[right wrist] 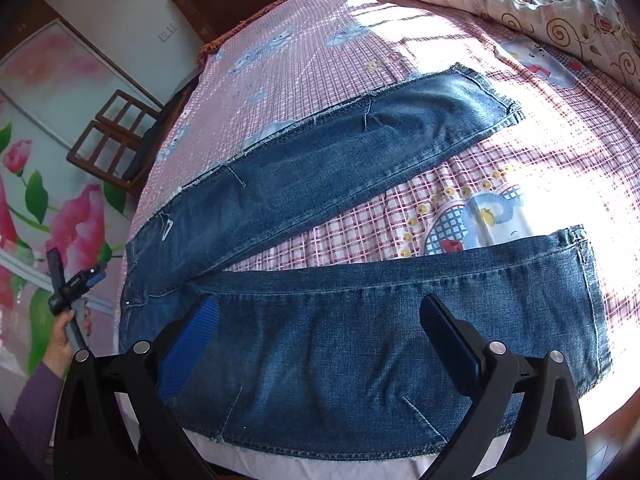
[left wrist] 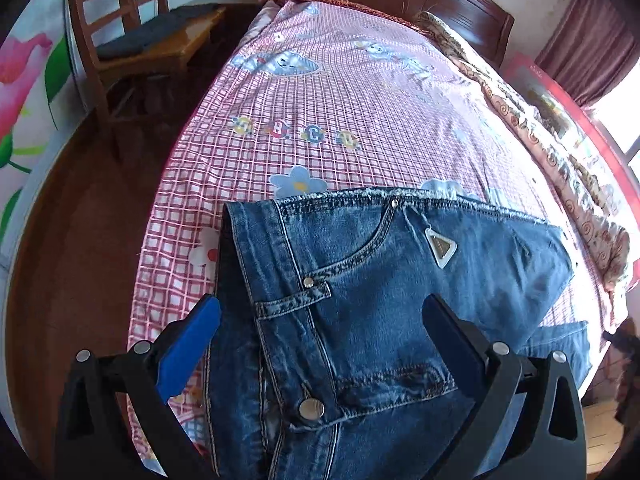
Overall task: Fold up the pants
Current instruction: 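Lower the left tool onto the jeans waistband and close it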
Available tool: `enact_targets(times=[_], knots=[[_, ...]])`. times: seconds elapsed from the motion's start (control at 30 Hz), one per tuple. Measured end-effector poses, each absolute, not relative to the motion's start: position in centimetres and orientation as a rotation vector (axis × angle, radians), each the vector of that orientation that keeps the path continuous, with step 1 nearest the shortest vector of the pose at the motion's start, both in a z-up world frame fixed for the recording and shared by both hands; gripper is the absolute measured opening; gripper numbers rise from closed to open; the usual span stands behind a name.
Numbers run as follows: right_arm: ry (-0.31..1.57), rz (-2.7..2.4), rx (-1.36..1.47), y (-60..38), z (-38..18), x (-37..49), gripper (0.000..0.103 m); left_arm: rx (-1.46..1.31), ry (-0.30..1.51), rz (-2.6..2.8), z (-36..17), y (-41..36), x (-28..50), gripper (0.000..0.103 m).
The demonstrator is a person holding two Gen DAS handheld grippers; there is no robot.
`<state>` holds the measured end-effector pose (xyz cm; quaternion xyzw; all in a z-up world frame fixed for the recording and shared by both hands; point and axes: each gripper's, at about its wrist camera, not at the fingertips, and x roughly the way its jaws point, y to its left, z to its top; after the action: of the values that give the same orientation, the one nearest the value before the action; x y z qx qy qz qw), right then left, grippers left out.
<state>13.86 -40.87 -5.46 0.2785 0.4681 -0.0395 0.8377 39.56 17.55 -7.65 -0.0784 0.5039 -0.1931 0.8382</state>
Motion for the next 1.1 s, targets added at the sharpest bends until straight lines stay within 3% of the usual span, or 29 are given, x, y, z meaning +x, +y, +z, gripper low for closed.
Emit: enact_targets(times=[0.27,0.63,0.7,0.73,0.77,0.8,0.87,1.1], knots=[[1.052,-0.124,0.590,-39.9,-6.6,16.4,0.100,-0.307,1.162,-0.492,-12.6,19.5,47.6,0.101],[1.089,-0.061,0.557,-35.8,-7.0,19.8,0.100,-0.443,1.134,-0.668,-14.9,21.6,48.7,0.100],[1.092,-0.064,0.545,-35.4,-7.1,20.0,0.100,-0.429,1.136,-0.655,-14.8,21.7,48.4,0.087],[1.094,-0.065,0.548,-35.4,-7.3,20.0,0.100,-0.415,1.151,-0.653,-15.0,21.7,48.5,0.051],[1.096,-0.065,0.556,-35.6,-7.5,20.0,0.100,-0.388,1.177,-0.627,-15.3,21.5,48.5,0.028],[1.098,-0.072,0.563,-35.8,-7.6,20.1,0.100,-0.354,1.183,-0.612,-15.3,21.2,48.3,0.028],[1.097,-0.090,0.573,-36.5,-7.8,19.8,0.100,-0.317,1.162,-0.602,-15.1,20.7,47.8,0.016],[1.077,-0.199,0.525,-42.2,-7.2,19.4,0.100,-0.251,1.055,-0.498,-11.1,19.0,45.7,0.012]])
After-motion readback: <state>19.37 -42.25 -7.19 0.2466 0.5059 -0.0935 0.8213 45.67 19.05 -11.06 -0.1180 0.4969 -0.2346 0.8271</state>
